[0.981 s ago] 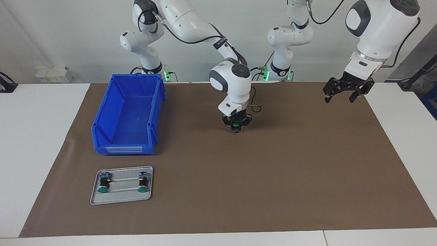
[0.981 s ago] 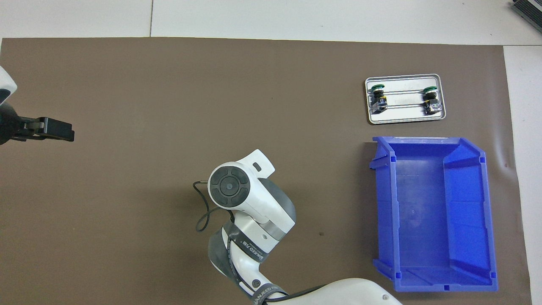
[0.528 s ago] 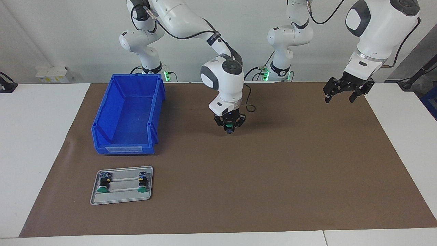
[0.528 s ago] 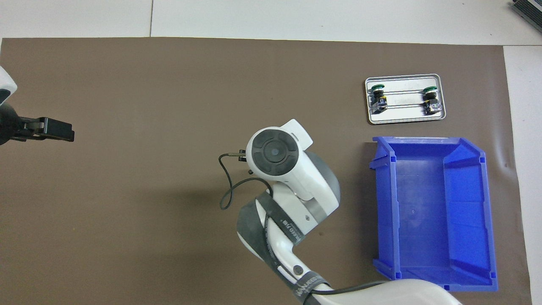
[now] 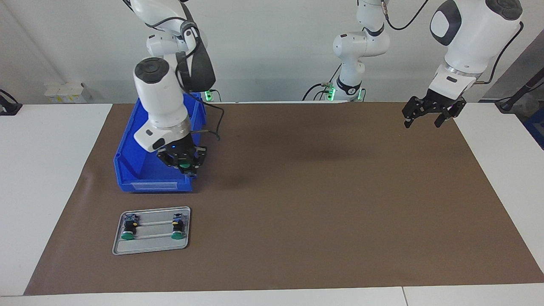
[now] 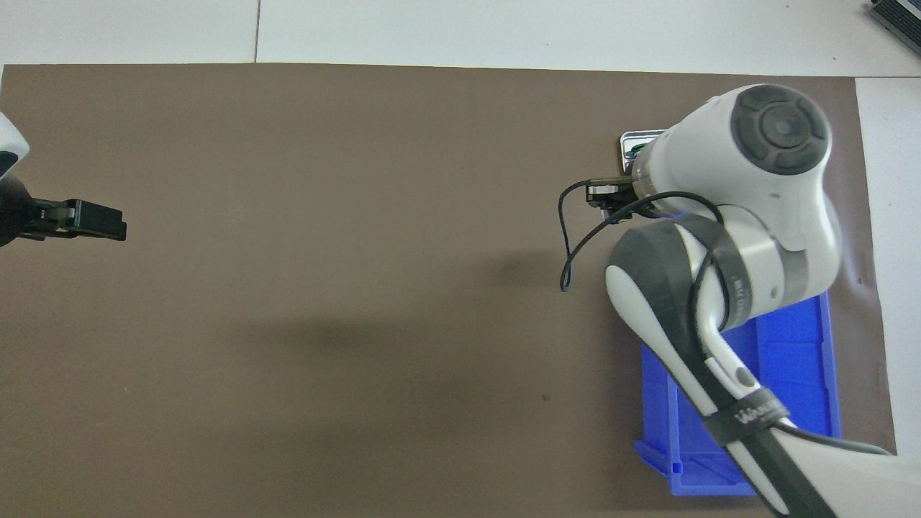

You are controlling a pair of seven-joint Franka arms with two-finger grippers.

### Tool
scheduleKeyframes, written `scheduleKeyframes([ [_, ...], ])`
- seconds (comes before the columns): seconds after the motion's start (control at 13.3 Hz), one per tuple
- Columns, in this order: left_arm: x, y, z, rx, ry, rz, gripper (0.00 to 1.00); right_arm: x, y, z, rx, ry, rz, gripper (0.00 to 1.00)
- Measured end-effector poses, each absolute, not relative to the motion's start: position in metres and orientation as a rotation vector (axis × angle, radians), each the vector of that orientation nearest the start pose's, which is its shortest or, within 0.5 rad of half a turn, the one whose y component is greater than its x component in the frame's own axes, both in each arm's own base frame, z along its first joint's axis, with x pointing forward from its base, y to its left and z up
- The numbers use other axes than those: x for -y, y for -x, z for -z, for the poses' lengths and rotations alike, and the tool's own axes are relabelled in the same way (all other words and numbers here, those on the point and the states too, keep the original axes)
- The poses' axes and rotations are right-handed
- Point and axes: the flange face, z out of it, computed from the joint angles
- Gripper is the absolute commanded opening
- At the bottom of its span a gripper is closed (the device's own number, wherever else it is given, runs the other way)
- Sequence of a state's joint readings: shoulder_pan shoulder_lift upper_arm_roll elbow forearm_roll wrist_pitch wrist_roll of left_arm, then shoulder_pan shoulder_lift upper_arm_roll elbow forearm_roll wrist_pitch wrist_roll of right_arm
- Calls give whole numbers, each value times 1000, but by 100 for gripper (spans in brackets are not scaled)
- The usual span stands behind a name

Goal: Place and press button with both arms
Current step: 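Lower the button into the blue bin and open the right gripper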

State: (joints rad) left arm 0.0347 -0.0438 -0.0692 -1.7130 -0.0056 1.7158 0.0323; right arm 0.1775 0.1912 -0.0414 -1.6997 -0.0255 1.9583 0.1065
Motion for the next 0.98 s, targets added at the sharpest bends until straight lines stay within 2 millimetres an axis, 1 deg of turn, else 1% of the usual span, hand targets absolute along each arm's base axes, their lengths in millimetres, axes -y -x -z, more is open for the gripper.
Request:
scheduleKeyframes([
  [0.08,20,-551,-594,-104,3142,73,100,-57,-619,-483,93,3164,75,0],
  [0.15,20,-551,-594,-104,3142,73,100,-35,-613,-479,110,3155,43,0],
  [0.23,20,-551,-594,-104,3142,73,100,-17,-603,-475,107,3132,12,0],
  [0.3,20,-551,-594,-104,3142,73,100,-5,-589,-470,92,3115,-13,0],
  [0.38,20,-551,-594,-104,3142,73,100,2,-573,-465,75,3109,-29,0],
  [0.53,20,-551,-594,-104,3142,73,100,6,-543,-449,61,3106,-7,0],
  [0.75,20,-551,-594,-104,3142,73,100,7,-504,-411,52,3107,51,0],
  [0.83,20,-551,-594,-104,3142,73,100,10,-496,-400,40,3107,67,0],
  [0.98,20,-551,-594,-104,3142,72,100,20,-487,-380,7,3110,108,0],
])
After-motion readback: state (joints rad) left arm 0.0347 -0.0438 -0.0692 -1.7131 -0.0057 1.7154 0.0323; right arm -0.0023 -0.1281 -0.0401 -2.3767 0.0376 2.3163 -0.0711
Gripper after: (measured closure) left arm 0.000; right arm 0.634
